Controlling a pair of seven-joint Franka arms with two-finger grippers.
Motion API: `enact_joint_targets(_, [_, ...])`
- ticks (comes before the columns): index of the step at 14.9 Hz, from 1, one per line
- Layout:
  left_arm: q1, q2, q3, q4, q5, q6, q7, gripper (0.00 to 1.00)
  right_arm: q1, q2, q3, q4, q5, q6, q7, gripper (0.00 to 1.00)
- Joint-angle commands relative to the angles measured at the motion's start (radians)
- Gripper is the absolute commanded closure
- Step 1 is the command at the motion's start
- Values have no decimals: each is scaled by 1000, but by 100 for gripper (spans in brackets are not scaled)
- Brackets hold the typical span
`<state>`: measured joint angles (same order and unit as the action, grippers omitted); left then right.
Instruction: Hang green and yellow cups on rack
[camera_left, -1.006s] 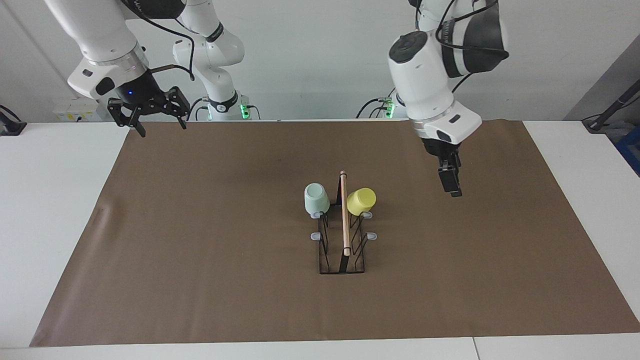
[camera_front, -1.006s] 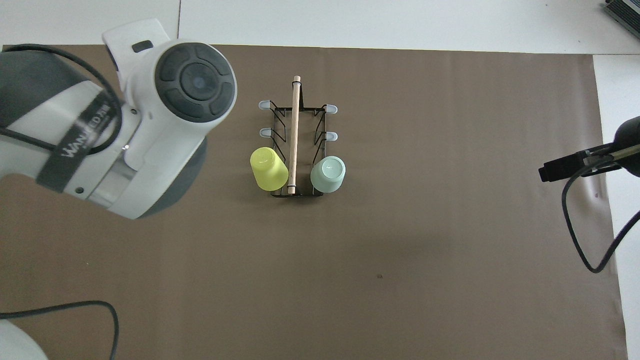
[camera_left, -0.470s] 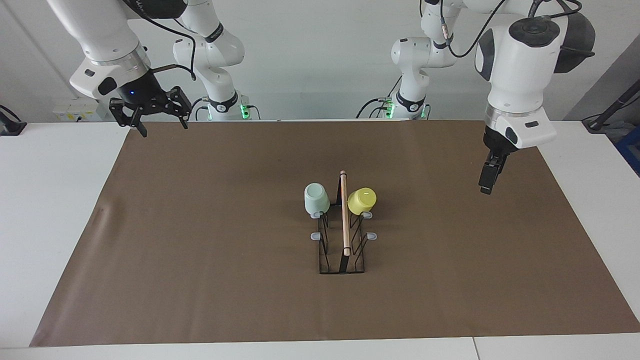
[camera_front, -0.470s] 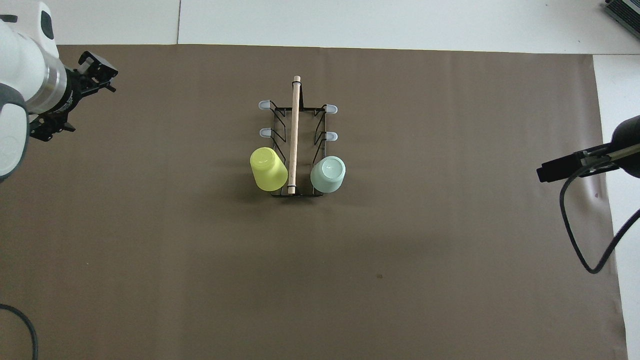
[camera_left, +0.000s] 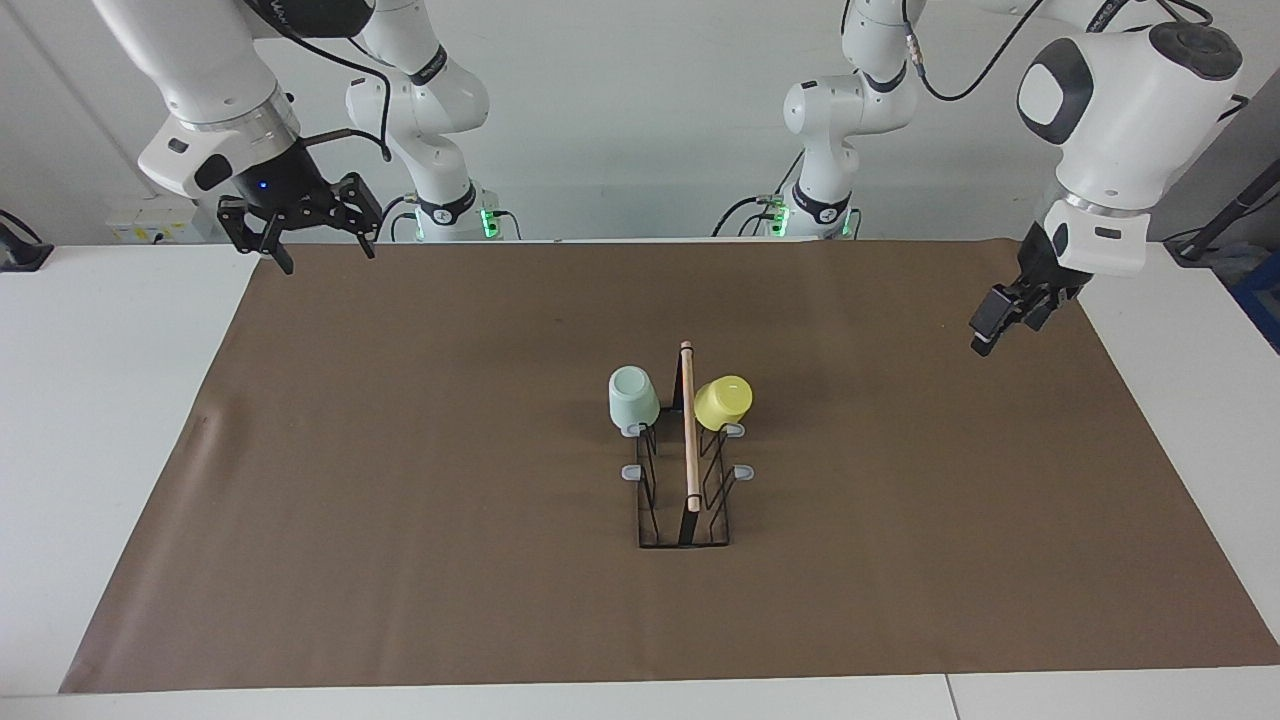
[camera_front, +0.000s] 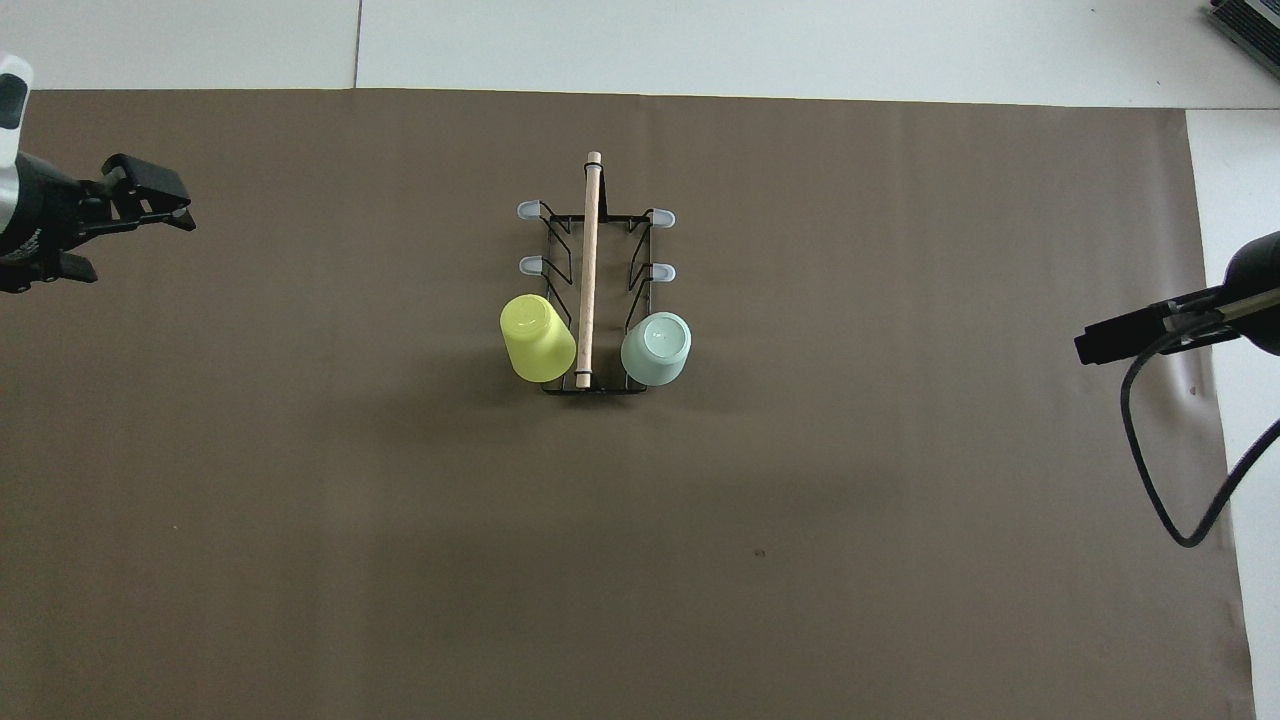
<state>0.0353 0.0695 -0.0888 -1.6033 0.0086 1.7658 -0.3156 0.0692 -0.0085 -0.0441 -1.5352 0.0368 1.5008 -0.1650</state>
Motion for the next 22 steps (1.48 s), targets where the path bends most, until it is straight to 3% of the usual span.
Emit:
enact_joint_targets(1, [12, -51, -5, -38, -16, -89, 208, 0, -12, -11, 15, 0, -6, -8, 25, 0])
enact_joint_targets(6, [-3, -69, -8, 11, -15, -227, 282, 0, -11, -16, 15, -8, -6, -5, 56, 0])
enact_joint_targets(12, [6, -106, -11, 19, -59, -272, 280, 0, -22, -16, 15, 0, -6, -7, 55, 0])
enact_joint_targets(15, [11, -93, -16, 98, -79, -353, 282, 0, -22, -25, 13, 4, -8, -27, 58, 0])
enact_joint_targets(22, [2, -92, -14, 102, -32, -371, 343, 0, -23, -33, 12, 6, -8, -31, 59, 0])
